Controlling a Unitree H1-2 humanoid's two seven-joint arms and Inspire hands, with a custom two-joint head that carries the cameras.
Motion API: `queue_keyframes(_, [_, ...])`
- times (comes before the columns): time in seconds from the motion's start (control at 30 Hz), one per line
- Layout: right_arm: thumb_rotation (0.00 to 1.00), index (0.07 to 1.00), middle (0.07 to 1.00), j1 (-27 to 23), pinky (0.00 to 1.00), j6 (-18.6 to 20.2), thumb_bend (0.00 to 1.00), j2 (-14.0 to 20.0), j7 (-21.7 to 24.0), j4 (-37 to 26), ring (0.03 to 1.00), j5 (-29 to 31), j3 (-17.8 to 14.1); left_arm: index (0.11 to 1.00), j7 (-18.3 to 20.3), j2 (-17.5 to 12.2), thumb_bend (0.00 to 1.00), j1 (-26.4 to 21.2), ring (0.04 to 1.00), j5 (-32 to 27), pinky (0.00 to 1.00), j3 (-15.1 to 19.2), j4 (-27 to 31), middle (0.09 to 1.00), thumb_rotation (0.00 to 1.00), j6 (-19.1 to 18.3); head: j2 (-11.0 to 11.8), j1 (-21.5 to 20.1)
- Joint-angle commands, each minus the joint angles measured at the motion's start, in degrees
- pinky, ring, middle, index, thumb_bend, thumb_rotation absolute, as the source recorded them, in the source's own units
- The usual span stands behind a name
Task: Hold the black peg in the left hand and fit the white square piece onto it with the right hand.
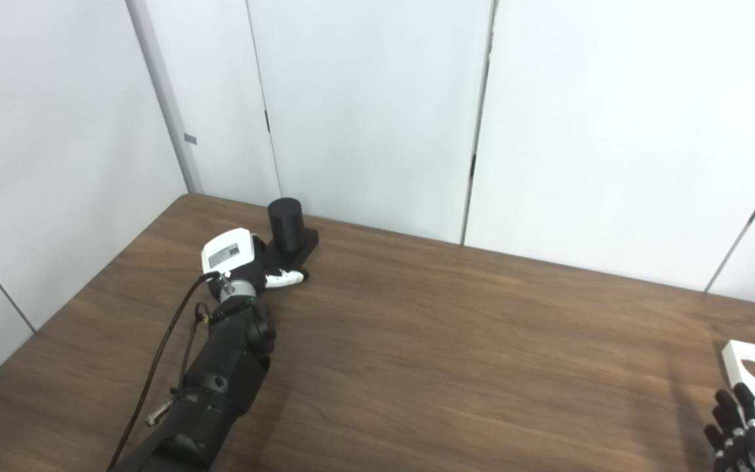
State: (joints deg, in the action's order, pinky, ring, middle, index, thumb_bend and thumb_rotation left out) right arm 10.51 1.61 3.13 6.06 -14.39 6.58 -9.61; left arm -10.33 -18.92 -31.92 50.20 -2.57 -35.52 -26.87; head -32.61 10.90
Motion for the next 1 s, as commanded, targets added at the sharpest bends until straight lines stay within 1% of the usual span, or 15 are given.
queue_keyframes(0.0, [1.0,1.0,0.977,6.94,1.0,-1.59,0.63,-0.48,-0.18,-2.38,1.0,0.46,0.52,0.642,-1.5,-0.6,0.82,-1.75,0.836,0.49,0.77,-0.12,1.18,0.832,0.39,-0.03,-0.05,0.11])
queue_keyframes(0.1, [1.0,1.0,0.977,6.89,1.0,-1.69,0.63,-0.39,-0.12,-2.41,1.0,0.42,0.56,0.571,-3.58,-0.46,0.8,-1.24,0.831,-1.42,0.8,-0.17,1.94,0.807,0.32,0.06,-0.1,-0.02])
queue_keyframes(0.17, [1.0,1.0,0.974,6.92,1.0,-1.75,0.63,-0.45,-0.13,-2.46,1.0,0.58,0.52,0.525,-4.84,-0.41,0.78,-0.78,0.837,-2.97,0.83,-0.22,2.55,0.796,0.25,0.6,-0.1,-0.02])
queue_keyframes(0.2, [1.0,1.0,0.971,6.92,1.0,-1.78,0.62,-0.42,-0.06,-2.46,1.0,0.71,0.49,0.506,-5.3,-0.42,0.66,-0.61,0.845,-3.71,0.85,-0.32,2.75,0.797,0.17,0.88,-0.18,-0.28])
queue_keyframes(0.23, [1.0,1.0,0.969,6.91,1.0,-1.99,0.62,-0.41,-0.1,-2.39,1.0,0.6,0.47,0.495,-5.92,-0.41,0.59,-0.53,0.852,-4.42,0.87,-0.39,2.65,0.796,0.12,1.19,-0.18,-0.28])
queue_keyframes(0.27, [1.0,1.0,0.963,6.9,1.0,-2.16,0.62,-0.37,-0.16,-2.34,1.0,0.39,0.46,0.487,-6.34,-0.42,0.55,-0.46,0.849,-4.9,0.88,-0.54,2.61,0.785,0.09,1.31,-0.24,-0.33])
queue_keyframes(0.37, [1.0,1.0,0.958,6.94,1.0,-2.14,0.63,-0.28,-0.28,-2.37,1.0,-0.04,0.44,0.482,-6.78,-0.53,0.52,-0.24,0.847,-6.01,0.87,-1.42,2.88,0.784,0.07,0.92,-0.26,-0.19])
queue_keyframes(0.47, [1.0,1.0,0.957,7.0,1.0,-2.33,0.61,-0.25,-0.13,-2.39,1.0,-0.08,0.47,0.482,-6.48,-0.72,0.52,-0.15,0.862,-6.91,0.87,-1.95,3.15,0.804,0.06,0.6,-0.3,-0.14])
queue_keyframes(0.57, [1.0,1.0,0.958,7.02,1.0,-2.25,0.59,-0.22,-0.1,-2.47,1.0,-0.19,0.52,0.482,-6.24,-0.95,0.52,0.0,0.862,-8.16,0.87,-2.16,3.62,0.803,0.06,0.67,-0.3,-0.14])
queue_keyframes(0.67, [1.0,1.0,0.956,6.91,1.0,-2.34,0.6,-0.36,-0.24,-2.44,1.0,-0.36,0.53,0.483,-5.37,-1.25,0.52,0.47,0.86,-8.74,0.85,-2.53,4.74,0.803,0.06,0.32,-0.51,-0.64])
queue_keyframes(0.77, [1.0,1.0,0.947,6.87,1.0,-2.47,0.59,-0.59,-0.4,-2.7,1.0,-0.62,0.61,0.485,-3.48,-1.52,0.52,1.32,0.871,-9.31,0.83,-2.64,6.7,0.804,0.06,0.04,-0.71,-0.98])
queue_keyframes(0.8, [1.0,1.0,0.945,6.89,1.0,-2.2,0.59,-0.72,-0.45,-2.93,1.0,-0.54,0.62,0.485,-3.24,-1.51,0.52,1.65,0.868,-9.88,0.83,-2.57,7.28,0.798,0.06,0.15,-0.84,-1.31])
queue_keyframes(0.87, [1.0,1.0,0.943,6.94,1.0,-1.61,0.59,-0.92,-0.54,-3.29,1.0,-0.34,0.64,0.483,-3.22,-1.48,0.52,2.33,0.837,-10.88,0.83,-2.47,8.23,0.757,0.06,0.91,-0.95,-1.58])
queue_keyframes(0.97, [1.0,1.0,0.96,6.95,1.0,-1.08,0.57,-0.9,-0.19,-3.6,1.0,0.48,0.71,0.481,-1.98,-1.33,0.52,3.76,0.8,-12.14,0.81,-2.69,10.95,0.713,0.05,1.39,-1.11,-1.93])
